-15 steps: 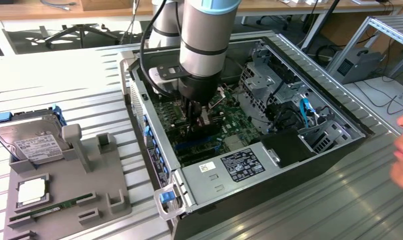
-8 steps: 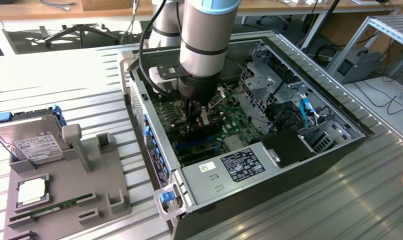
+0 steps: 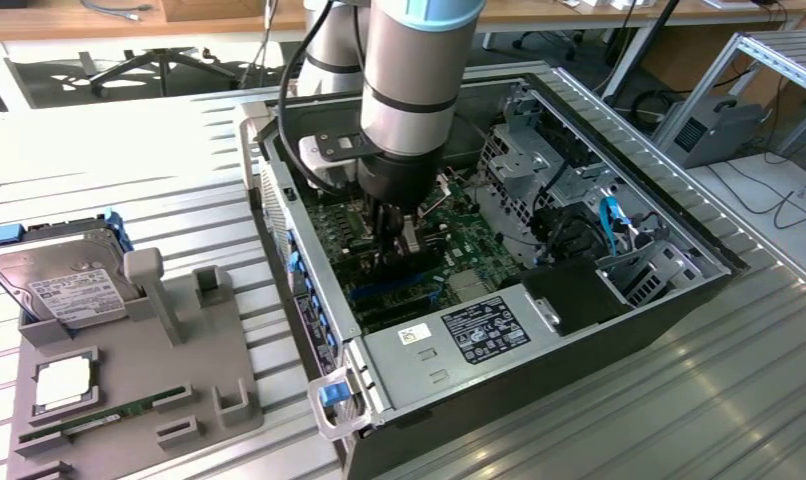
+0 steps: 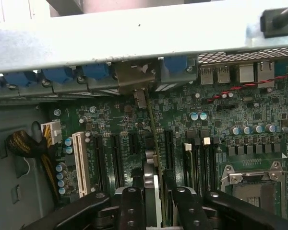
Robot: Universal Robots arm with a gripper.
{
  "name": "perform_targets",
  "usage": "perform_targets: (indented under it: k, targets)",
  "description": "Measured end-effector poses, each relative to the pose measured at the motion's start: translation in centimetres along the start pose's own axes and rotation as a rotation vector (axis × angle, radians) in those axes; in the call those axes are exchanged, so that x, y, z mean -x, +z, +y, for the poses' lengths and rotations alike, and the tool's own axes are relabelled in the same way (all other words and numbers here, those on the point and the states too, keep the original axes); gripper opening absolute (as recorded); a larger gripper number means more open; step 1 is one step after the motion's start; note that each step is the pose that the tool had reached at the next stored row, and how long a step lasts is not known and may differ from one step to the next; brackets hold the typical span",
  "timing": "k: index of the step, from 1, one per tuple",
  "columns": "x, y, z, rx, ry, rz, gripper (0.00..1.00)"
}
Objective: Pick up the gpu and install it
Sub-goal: 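Insert the gpu into the slot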
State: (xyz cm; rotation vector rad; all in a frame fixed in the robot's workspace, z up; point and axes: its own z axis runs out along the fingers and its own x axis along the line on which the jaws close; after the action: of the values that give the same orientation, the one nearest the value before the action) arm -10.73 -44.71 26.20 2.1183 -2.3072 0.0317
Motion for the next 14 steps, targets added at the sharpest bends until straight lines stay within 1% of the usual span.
perform_targets:
  k: [5, 12, 14]
  targets:
    - [-0.35, 0.01, -0.04, -0.0001, 0.0, -0.0001, 0.27]
    - [-0.35, 0.0, -0.07, -0.0002, 0.0, 0.0007, 0.27]
    - [-0.36, -0.2, -0.07, -0.0001, 0.001, 0.0012, 0.27]
